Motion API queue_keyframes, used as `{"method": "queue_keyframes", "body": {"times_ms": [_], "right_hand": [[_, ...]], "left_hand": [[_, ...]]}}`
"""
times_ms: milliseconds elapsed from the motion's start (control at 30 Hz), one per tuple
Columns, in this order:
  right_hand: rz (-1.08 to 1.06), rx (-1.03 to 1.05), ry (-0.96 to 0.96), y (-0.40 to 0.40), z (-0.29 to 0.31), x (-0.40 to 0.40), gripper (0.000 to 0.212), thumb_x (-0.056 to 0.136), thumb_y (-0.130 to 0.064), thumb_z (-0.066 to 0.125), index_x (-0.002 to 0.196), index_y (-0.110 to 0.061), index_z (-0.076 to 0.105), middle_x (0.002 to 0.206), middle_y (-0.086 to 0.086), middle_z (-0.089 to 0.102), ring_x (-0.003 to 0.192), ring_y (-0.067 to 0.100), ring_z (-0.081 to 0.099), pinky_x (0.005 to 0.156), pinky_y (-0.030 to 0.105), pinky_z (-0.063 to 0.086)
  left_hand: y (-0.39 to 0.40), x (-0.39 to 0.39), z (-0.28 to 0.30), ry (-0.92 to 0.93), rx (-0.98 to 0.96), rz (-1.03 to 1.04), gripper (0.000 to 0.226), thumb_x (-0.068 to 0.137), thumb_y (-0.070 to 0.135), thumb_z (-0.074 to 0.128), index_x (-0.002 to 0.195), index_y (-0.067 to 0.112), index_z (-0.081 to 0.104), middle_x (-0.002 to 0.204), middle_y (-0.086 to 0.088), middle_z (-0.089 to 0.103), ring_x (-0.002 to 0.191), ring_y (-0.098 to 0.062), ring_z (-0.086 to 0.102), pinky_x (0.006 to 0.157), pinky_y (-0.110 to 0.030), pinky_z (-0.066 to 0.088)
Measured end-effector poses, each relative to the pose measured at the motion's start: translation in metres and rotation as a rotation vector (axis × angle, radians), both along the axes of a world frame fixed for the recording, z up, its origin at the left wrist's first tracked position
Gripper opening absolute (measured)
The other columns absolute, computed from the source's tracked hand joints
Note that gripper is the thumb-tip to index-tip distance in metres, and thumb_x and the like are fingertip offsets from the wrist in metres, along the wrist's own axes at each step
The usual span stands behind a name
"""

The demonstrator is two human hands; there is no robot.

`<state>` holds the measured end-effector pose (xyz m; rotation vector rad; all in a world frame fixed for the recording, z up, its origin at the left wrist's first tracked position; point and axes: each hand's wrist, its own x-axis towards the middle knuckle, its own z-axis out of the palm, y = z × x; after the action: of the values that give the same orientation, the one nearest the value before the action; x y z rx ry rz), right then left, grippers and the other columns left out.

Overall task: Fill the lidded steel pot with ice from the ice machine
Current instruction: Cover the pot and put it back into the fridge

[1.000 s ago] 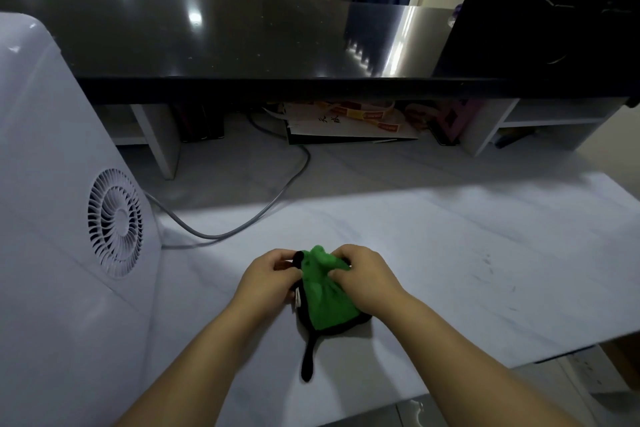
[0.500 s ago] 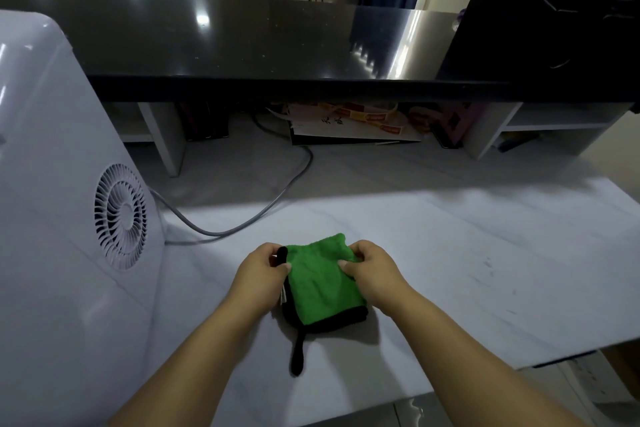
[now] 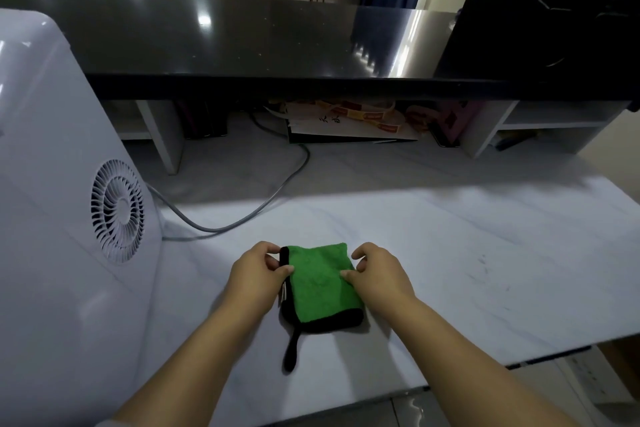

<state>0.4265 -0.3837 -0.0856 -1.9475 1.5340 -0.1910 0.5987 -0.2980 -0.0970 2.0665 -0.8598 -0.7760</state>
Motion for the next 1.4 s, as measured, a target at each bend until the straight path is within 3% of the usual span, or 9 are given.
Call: {"method": "queue_keyframes", "body": {"times_ms": [100, 267, 533, 867, 1233, 1400], "right_hand": [[0.002, -0.062, -0.064, 0.002, 0.01, -0.002, 0.029, 0.087, -0.033, 0.064, 0.113, -0.021, 0.057, 0.098, -0.007, 0.057, 0.084, 0.011, 0.054, 0.066, 0.025, 0.039], [0.011, -0.089, -0.271, 0.008, 0.036, -0.002, 0.011, 0.086, -0.031, 0.065, 0.093, -0.023, 0.062, 0.086, -0.007, 0.062, 0.076, 0.008, 0.057, 0.063, 0.02, 0.044], [0.115, -0.122, -0.526, 0.031, 0.077, 0.009, 0.009, 0.084, -0.029, 0.068, 0.08, -0.022, 0.065, 0.077, -0.007, 0.064, 0.068, 0.007, 0.057, 0.059, 0.016, 0.042], [0.209, -0.222, -0.716, 0.076, 0.134, 0.018, 0.011, 0.085, -0.03, 0.069, 0.076, -0.025, 0.064, 0.072, -0.005, 0.065, 0.072, 0.017, 0.064, 0.061, 0.025, 0.05], [0.249, -0.3, -0.879, 0.163, 0.174, 0.048, 0.009, 0.085, -0.025, 0.069, 0.079, -0.02, 0.066, 0.071, -0.001, 0.066, 0.066, 0.015, 0.062, 0.058, 0.02, 0.048], [0.295, -0.323, -0.912, 0.21, 0.186, 0.067, 0.009, 0.085, -0.025, 0.069, 0.079, -0.019, 0.066, 0.072, 0.002, 0.067, 0.066, 0.018, 0.063, 0.057, 0.018, 0.049]], "left_hand": [[0.005, -0.001, 0.007, -0.029, -0.019, 0.031, 0.027, 0.079, 0.021, 0.071, 0.104, 0.018, 0.059, 0.086, 0.003, 0.06, 0.08, -0.016, 0.06, 0.073, -0.029, 0.047], [0.02, -0.004, 0.032, -0.058, -0.119, 0.053, 0.023, 0.082, 0.027, 0.069, 0.102, 0.021, 0.059, 0.092, 0.004, 0.061, 0.076, -0.008, 0.057, 0.065, -0.021, 0.041], [0.055, -0.015, 0.086, -0.065, -0.297, 0.11, 0.013, 0.083, 0.029, 0.068, 0.094, 0.026, 0.061, 0.086, 0.008, 0.062, 0.071, -0.008, 0.057, 0.062, -0.021, 0.043], [0.1, -0.025, 0.148, -0.158, -0.462, 0.053, 0.01, 0.082, 0.033, 0.068, 0.087, 0.035, 0.06, 0.084, 0.012, 0.065, 0.078, -0.005, 0.063, 0.068, -0.024, 0.053], [0.18, -0.004, 0.185, -0.265, -0.585, -0.062, 0.01, 0.081, 0.037, 0.067, 0.084, 0.039, 0.057, 0.079, 0.013, 0.064, 0.074, 0.002, 0.06, 0.064, -0.014, 0.052], [0.232, 0.016, 0.197, -0.276, -0.627, -0.065, 0.009, 0.08, 0.036, 0.067, 0.085, 0.036, 0.06, 0.079, 0.01, 0.065, 0.072, -0.004, 0.062, 0.064, -0.021, 0.055]]}}
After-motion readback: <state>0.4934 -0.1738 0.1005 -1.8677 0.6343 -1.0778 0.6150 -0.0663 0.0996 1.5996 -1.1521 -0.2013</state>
